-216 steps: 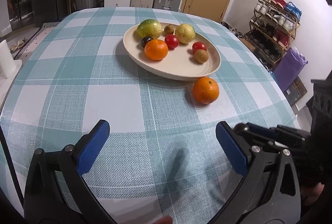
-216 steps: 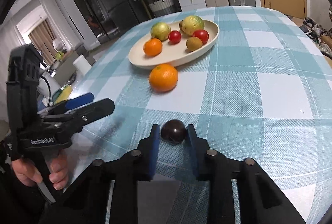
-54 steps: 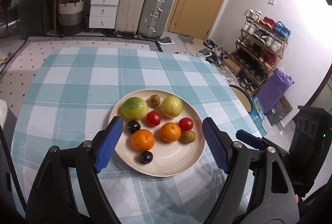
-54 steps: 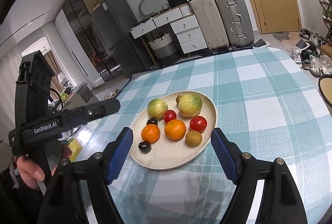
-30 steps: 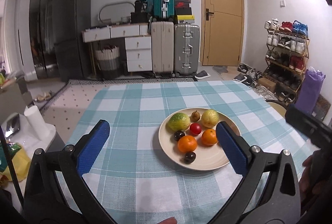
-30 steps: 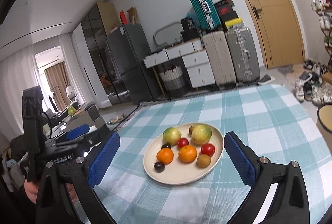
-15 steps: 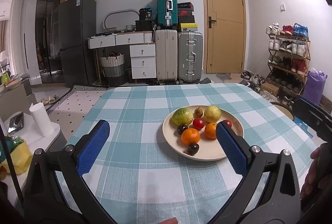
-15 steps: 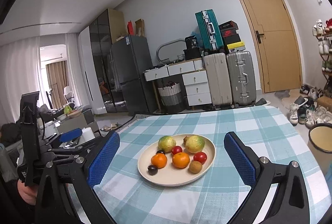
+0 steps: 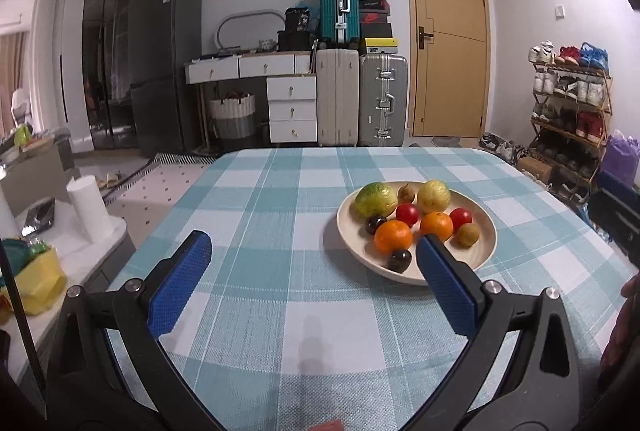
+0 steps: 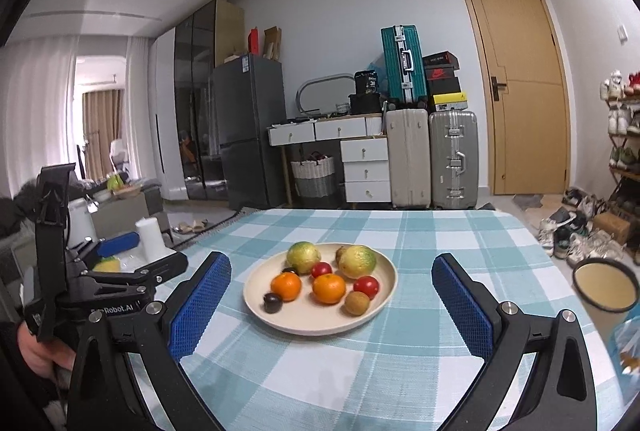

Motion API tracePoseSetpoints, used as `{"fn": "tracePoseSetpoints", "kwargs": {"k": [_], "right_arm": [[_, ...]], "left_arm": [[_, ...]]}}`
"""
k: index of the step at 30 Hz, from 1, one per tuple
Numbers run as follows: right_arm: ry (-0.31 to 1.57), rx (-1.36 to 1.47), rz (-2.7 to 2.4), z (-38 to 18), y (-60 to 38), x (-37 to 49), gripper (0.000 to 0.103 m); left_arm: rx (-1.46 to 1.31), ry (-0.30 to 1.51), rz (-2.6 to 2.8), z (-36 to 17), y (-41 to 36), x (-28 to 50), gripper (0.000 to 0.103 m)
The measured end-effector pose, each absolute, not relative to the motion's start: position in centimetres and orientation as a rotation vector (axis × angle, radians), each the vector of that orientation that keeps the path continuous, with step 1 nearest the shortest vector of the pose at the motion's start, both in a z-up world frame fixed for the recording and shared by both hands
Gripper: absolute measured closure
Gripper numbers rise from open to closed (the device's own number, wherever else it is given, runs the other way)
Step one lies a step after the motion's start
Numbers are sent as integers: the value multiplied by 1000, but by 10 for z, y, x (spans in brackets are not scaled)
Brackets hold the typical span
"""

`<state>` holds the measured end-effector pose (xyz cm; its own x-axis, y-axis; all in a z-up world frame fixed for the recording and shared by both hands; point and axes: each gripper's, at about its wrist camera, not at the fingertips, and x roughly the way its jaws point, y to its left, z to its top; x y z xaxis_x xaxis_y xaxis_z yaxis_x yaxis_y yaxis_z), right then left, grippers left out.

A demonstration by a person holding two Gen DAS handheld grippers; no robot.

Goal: Organize fruits

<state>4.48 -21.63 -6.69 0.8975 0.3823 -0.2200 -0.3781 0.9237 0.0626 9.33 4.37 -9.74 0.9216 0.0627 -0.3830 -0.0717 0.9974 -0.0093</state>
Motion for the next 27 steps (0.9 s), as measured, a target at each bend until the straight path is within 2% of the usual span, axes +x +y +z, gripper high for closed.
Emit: {"fn": "tracePoseSetpoints", "kwargs": {"k": [17, 27], "right_arm": [[338, -22, 377, -81, -213, 62, 0], [293, -81, 388, -80, -204, 51, 0]], "left_arm": [[-28, 319, 34, -96, 45, 84, 1], [-16, 308, 15, -94, 45, 83, 1]]}}
